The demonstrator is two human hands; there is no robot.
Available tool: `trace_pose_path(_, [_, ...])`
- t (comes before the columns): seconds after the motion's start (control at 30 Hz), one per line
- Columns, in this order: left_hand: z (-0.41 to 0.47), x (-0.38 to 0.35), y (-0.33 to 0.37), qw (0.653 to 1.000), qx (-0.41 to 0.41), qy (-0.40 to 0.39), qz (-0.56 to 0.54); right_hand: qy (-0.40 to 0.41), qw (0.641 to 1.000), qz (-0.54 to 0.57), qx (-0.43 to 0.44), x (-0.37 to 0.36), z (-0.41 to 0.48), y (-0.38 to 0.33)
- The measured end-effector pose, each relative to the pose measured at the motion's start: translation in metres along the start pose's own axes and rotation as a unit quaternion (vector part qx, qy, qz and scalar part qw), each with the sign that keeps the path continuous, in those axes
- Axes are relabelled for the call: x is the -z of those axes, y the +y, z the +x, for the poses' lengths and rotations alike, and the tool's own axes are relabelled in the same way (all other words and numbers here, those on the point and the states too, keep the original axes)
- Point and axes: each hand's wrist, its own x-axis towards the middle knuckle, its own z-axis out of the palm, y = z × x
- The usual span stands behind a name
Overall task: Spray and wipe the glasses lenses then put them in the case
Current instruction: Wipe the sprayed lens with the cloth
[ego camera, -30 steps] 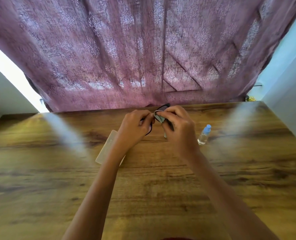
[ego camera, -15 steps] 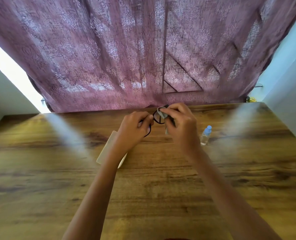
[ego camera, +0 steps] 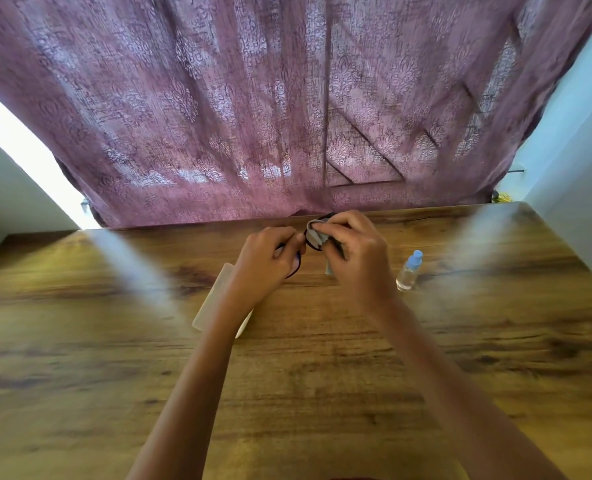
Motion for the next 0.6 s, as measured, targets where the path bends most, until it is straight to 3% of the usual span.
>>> trace_pose_path(0.17, [-0.003, 0.003, -0.004, 1.000, 0.008, 0.011, -0.005, 0.019, 0.999, -0.027, -0.023, 0.003, 0.000, 0.010])
trace_pose_path(0.43, [-0.002, 0.000, -0.003, 1.000, 0.011, -0.001, -0.022, -0.014, 0.999, -0.017, 0.024, -0.002, -0.009, -0.001])
trace_pose_path(0.6, [-0.004, 0.003, -0.001, 0.999, 0.019, 0.002, -0.027, 0.009, 0.999, -0.036, -0.009, 0.001, 0.001, 0.004])
